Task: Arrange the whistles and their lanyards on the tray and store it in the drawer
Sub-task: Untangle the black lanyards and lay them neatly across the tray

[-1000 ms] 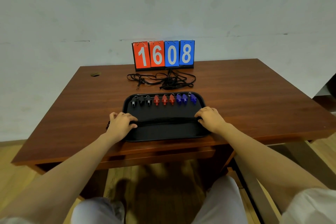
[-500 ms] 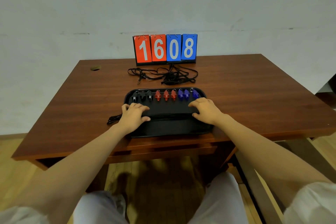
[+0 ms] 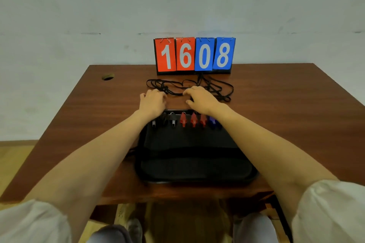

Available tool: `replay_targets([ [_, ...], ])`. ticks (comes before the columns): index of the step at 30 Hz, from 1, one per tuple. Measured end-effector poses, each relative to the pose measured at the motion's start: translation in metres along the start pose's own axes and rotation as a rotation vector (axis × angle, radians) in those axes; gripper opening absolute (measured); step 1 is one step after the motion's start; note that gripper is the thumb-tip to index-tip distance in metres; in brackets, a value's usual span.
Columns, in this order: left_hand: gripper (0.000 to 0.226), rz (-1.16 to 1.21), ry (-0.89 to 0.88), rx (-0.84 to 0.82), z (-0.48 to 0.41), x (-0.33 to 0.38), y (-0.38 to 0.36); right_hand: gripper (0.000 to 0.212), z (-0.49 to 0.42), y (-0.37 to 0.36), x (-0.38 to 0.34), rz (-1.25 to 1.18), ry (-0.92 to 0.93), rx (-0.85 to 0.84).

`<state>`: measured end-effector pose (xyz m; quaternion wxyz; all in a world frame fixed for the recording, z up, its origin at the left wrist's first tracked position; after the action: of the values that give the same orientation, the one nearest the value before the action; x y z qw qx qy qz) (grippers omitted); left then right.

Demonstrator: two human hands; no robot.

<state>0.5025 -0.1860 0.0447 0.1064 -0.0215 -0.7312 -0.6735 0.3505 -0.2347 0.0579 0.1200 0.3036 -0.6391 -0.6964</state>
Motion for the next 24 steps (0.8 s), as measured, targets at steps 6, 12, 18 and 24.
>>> replay_targets([
  [6,0.031,0.037,0.028,-0.113,-0.052,-0.054,-0.030,0.036,-0.080,-0.043,-0.021,-0.052,-0.018,-0.202],
  [12,0.055,0.068,-0.040,-0.083,-0.087,-0.077,-0.042,0.031,-0.116,-0.082,-0.039,-0.051,0.049,-0.213],
  [18,0.050,-0.043,-0.136,-0.220,-0.106,-0.079,-0.067,0.027,-0.130,-0.085,-0.034,-0.007,-0.012,-0.069],
  [24,0.039,-0.125,-0.019,-0.130,-0.095,-0.078,-0.061,0.022,-0.119,-0.074,-0.011,-0.007,-0.080,-0.086],
])
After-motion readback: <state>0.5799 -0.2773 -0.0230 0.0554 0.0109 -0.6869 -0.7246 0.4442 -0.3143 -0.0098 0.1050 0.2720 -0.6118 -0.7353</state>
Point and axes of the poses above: each hand's wrist, its own z-axis away from the middle knuckle, its own y-axis out of the back of the hand, x = y × z, the point moved 5 cm from there along -z, towards the middle knuckle, and after that the axes turned 6 degrees about -y, right-handed, at the moved point
